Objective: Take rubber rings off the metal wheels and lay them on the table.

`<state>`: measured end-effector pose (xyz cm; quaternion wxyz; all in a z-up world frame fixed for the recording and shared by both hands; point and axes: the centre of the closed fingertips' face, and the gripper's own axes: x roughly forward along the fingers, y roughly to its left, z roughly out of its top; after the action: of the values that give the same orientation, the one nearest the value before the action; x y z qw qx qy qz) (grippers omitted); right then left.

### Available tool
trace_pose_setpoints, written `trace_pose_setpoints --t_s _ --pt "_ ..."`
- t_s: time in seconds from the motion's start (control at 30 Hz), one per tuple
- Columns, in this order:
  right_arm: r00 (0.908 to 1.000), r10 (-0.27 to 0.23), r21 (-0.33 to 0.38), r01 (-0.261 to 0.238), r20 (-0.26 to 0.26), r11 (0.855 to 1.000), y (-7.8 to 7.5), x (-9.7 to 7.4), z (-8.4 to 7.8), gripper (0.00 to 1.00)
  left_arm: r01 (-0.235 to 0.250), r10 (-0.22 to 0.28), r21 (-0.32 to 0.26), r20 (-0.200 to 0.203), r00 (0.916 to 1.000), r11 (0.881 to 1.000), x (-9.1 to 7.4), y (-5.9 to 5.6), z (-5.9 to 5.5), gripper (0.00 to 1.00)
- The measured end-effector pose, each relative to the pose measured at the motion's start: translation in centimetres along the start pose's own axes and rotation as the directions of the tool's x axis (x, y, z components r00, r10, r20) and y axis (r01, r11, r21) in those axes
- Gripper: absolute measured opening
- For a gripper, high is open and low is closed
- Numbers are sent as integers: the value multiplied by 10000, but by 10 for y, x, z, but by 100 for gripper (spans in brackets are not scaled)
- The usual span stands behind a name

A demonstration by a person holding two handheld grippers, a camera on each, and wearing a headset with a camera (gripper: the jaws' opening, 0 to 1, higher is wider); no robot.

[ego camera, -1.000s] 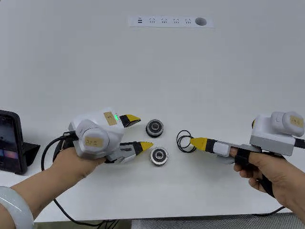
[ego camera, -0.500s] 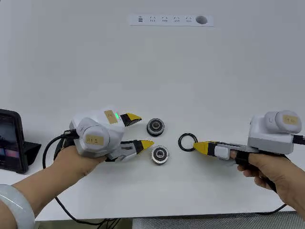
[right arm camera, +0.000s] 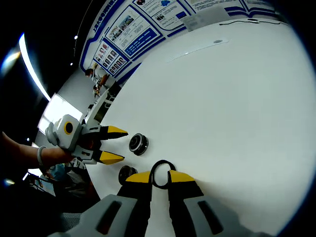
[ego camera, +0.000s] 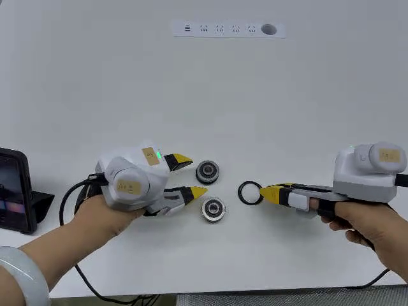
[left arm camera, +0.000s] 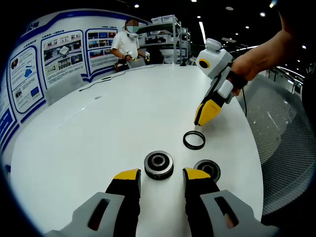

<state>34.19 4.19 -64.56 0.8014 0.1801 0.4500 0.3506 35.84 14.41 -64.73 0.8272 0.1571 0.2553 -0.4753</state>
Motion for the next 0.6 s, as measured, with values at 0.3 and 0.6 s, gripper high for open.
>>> trace_pose_setpoints --t_s 0.3,0.6 --pt "9992 404 -317 -405 -30 9987 17 18 11 14 31 -31 41 54 10000 10000 4 0 6 31" --pt "9970 768 -515 -771 -82 9957 28 32 17 15 46 -46 3 109 9999 10000 11 1 14 24"
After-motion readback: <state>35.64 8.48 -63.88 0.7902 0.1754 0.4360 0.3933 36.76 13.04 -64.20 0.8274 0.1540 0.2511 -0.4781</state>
